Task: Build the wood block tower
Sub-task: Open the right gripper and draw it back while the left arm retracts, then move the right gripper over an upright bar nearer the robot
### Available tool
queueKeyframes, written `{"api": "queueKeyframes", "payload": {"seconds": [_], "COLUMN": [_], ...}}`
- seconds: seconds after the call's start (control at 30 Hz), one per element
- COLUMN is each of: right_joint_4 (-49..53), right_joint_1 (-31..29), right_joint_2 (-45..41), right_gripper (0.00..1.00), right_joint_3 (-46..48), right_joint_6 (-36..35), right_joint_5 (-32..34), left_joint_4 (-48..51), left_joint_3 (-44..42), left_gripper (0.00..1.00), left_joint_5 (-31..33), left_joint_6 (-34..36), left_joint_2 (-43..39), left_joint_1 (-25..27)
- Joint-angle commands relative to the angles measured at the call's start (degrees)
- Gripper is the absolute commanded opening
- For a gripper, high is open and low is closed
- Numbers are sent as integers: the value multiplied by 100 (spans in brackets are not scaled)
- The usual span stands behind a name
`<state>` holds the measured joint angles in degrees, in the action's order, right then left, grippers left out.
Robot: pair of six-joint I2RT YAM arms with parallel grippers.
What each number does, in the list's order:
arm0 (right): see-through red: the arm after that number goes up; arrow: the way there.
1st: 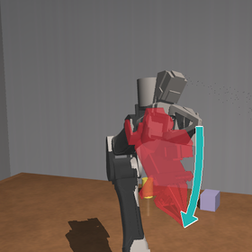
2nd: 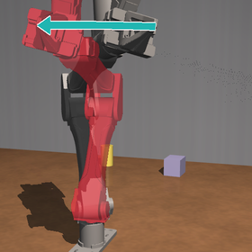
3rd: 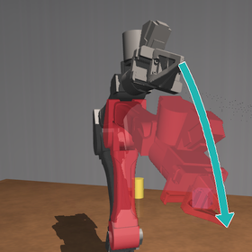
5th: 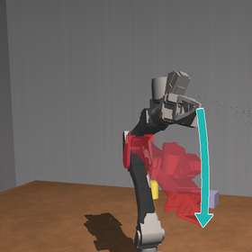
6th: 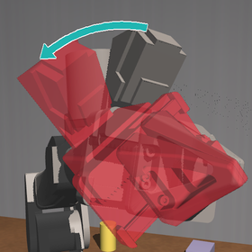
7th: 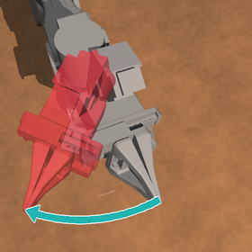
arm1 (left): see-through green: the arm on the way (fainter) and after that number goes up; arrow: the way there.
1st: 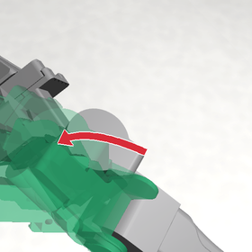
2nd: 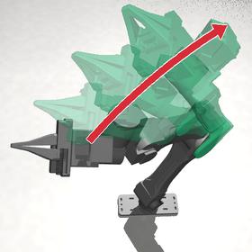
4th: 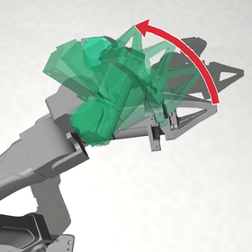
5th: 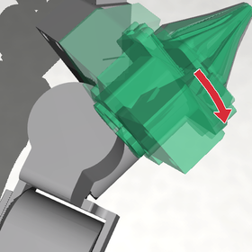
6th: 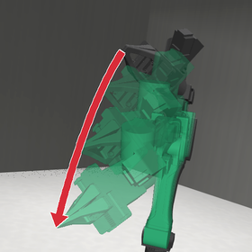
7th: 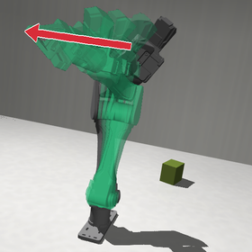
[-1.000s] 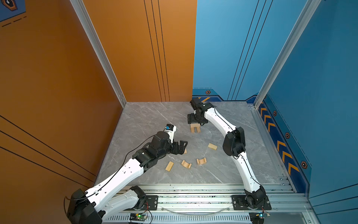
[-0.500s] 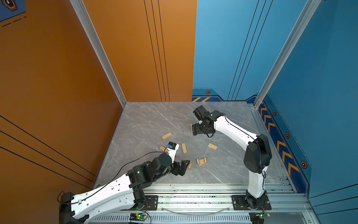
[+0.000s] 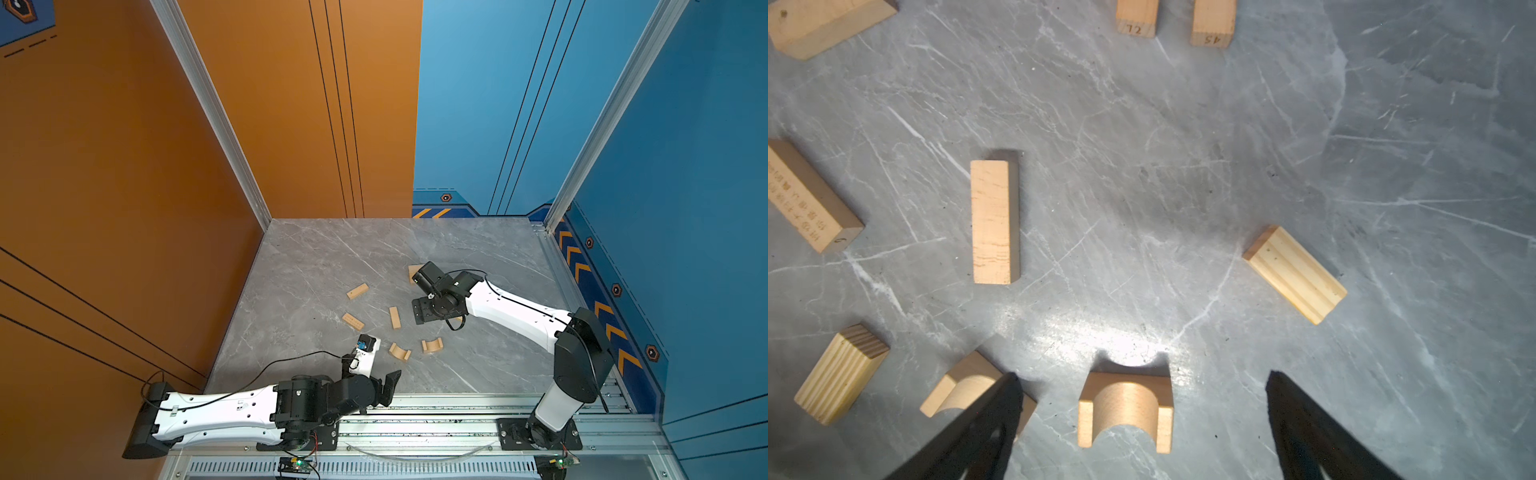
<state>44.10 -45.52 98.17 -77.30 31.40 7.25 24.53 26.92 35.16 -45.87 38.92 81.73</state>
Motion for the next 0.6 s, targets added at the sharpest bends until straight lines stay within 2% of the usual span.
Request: {"api": "queueKeyframes", "payload": {"seconds": [0.0,0.37,0.57], "right_joint_4": [-169,-47,73], "right_joint_1": [-149,-520,-234], "right_joint_2": [242,1818,1740], "right_gripper": [92,91,92], "right_joint_3": [-225,-1734,-1705], "right_joint_6": [156,-50,43], "right_joint_5": [127,-197,-36], "left_joint_4": [691,1247,1326], "left_joint_3": [193,-125,-73], "left_gripper": [98,98,98], "left_joint_5": [489,309,-25], "left_joint_6": [-266,-563,-451], "left_joint_2": [-156,-1341,-1494], "left_joint_1": [-18,-609,-1144]}}
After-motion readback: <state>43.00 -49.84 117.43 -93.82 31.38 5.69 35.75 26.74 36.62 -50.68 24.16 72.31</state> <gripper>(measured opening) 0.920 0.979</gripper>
